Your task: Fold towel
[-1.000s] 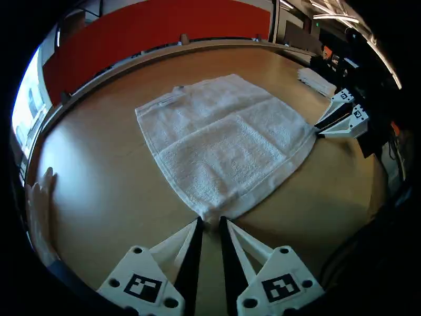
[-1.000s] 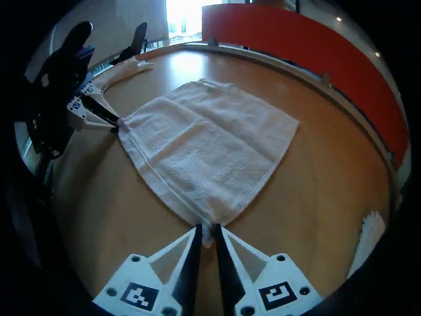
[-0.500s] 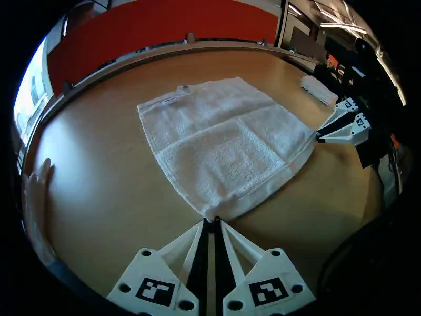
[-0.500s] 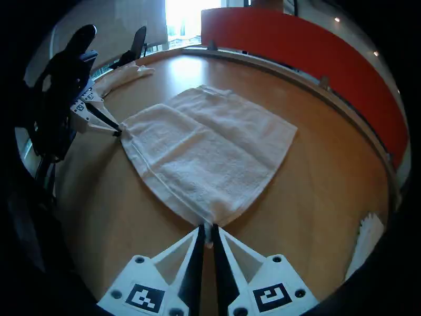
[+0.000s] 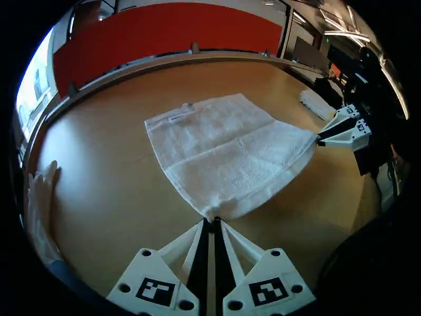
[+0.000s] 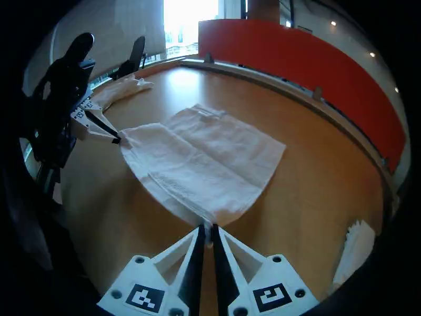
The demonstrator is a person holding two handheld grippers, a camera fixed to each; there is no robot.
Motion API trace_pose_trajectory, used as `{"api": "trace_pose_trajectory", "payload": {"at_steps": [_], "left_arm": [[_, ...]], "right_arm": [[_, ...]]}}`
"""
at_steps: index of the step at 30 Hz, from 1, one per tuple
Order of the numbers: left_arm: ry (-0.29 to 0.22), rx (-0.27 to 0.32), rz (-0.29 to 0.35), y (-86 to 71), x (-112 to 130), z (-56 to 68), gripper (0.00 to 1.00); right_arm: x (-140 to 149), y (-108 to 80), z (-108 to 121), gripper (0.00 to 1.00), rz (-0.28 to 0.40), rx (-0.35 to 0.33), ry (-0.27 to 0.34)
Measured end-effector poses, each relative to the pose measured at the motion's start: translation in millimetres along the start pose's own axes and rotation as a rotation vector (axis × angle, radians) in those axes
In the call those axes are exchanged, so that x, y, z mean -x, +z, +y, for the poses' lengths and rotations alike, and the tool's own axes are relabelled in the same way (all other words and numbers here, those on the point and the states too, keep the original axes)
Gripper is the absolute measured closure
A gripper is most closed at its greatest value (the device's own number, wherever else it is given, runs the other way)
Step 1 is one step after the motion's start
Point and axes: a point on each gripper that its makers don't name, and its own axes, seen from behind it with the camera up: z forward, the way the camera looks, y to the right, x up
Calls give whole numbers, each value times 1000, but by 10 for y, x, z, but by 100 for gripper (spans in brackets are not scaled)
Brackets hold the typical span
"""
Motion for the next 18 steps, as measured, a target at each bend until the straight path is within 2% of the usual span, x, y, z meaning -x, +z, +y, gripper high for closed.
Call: {"api": "trace_pose_trajectory", "payload": {"at_steps": [18], "left_arm": [[-43, -4, 46, -477, -335, 74, 93]], "right_arm": [[-460, -523, -81, 89, 82, 11, 11]]}}
